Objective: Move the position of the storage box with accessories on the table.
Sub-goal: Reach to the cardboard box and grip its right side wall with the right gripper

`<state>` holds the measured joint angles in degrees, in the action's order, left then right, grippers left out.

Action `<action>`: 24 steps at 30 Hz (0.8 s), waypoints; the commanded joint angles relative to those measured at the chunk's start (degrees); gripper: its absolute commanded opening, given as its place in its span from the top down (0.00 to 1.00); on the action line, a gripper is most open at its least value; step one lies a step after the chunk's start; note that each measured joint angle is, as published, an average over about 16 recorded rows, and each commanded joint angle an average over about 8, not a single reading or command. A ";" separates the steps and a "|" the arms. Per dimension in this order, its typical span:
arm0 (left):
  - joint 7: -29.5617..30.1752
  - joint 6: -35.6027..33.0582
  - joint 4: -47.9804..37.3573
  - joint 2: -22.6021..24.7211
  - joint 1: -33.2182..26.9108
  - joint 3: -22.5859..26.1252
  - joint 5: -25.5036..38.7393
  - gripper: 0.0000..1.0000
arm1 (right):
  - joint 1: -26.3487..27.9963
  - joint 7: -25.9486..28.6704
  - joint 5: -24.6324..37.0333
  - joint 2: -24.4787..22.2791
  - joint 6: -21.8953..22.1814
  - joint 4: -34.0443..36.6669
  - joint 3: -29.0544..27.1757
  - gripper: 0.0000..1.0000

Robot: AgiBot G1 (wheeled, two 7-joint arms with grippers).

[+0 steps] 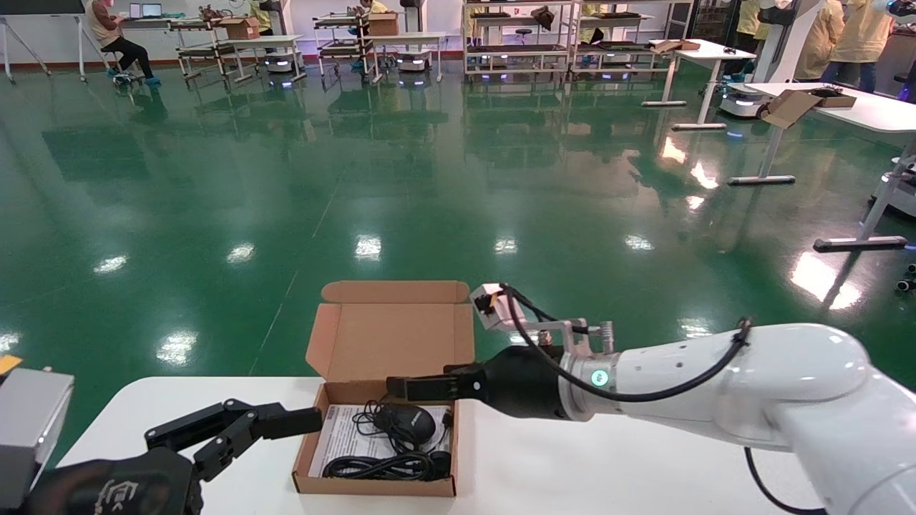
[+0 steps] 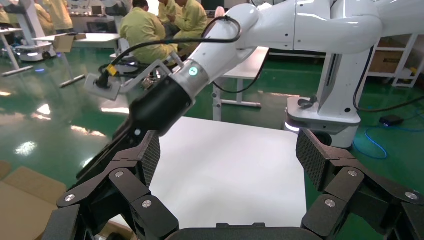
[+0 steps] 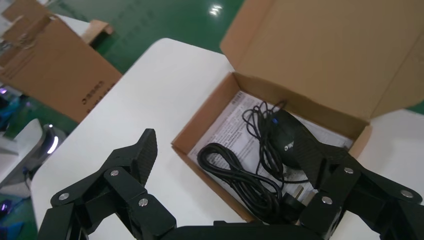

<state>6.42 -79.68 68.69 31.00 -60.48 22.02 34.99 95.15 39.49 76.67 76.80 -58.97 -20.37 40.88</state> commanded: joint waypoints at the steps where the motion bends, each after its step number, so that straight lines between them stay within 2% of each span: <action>1: 0.00 0.00 0.00 0.00 0.00 0.00 0.00 0.00 | 0.38 0.46 0.11 1.70 1.61 2.03 0.60 0.00; 14: 0.00 0.00 0.00 0.00 0.00 0.00 0.00 0.00 | -2.88 11.97 -1.07 1.78 11.48 -3.70 14.31 0.00; 24: 0.00 0.00 0.00 0.00 0.00 0.00 0.00 0.00 | -5.28 15.15 -3.36 1.60 16.50 -3.24 20.41 0.00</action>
<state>6.42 -79.68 68.69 31.00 -60.48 22.02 34.99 89.88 54.38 73.22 78.41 -42.58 -23.80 61.12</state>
